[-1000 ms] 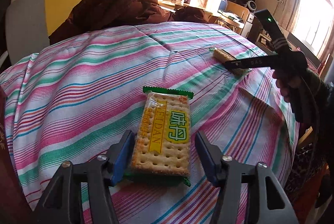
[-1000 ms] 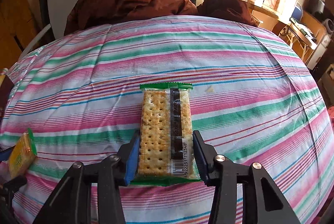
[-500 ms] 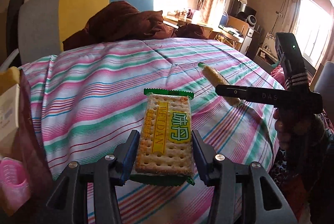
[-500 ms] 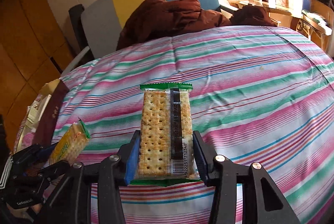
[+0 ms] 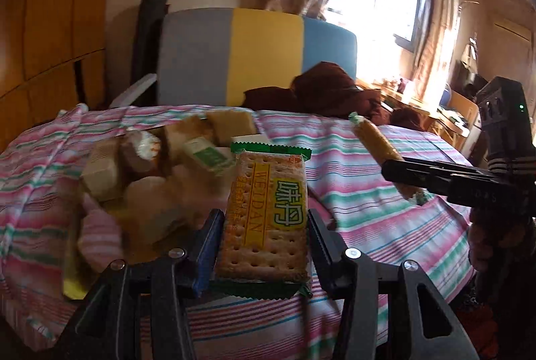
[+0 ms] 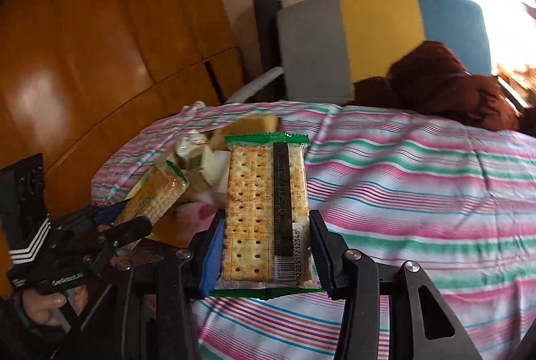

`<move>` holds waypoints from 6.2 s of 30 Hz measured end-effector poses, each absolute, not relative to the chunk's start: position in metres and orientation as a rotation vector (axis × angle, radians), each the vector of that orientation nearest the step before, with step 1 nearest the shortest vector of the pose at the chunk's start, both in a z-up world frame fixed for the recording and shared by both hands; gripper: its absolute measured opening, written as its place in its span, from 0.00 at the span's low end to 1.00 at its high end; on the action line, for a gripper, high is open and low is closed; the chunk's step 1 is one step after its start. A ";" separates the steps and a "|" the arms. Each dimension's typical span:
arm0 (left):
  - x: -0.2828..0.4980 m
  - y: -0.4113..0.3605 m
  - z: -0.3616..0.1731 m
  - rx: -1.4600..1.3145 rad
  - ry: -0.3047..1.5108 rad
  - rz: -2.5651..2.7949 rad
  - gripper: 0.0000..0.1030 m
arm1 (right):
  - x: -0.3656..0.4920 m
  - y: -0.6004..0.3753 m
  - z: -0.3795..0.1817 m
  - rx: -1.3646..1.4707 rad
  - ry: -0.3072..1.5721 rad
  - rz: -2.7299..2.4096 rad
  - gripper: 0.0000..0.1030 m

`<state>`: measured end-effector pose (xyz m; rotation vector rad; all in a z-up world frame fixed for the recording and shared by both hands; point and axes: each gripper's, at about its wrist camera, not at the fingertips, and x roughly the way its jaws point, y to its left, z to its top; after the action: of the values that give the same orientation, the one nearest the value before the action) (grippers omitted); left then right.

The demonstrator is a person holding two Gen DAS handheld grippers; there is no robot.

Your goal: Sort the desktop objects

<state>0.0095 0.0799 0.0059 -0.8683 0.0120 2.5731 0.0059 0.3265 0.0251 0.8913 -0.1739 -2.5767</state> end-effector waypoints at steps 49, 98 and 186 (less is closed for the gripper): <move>-0.027 0.018 -0.031 -1.050 -0.021 2.647 0.50 | -0.041 0.174 -0.021 0.937 0.195 -2.250 0.50; 0.028 -0.004 0.011 -0.983 -0.003 2.941 0.73 | 0.022 0.180 0.006 0.888 0.102 -2.778 1.00; 0.022 0.008 -0.002 -1.047 -0.033 3.011 0.59 | -0.013 0.170 -0.014 1.029 0.089 -2.920 1.00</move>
<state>0.0218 0.0084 -0.0021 -1.0474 -0.0334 3.0113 -0.0131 0.1697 -0.0140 1.0291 0.0892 -2.9205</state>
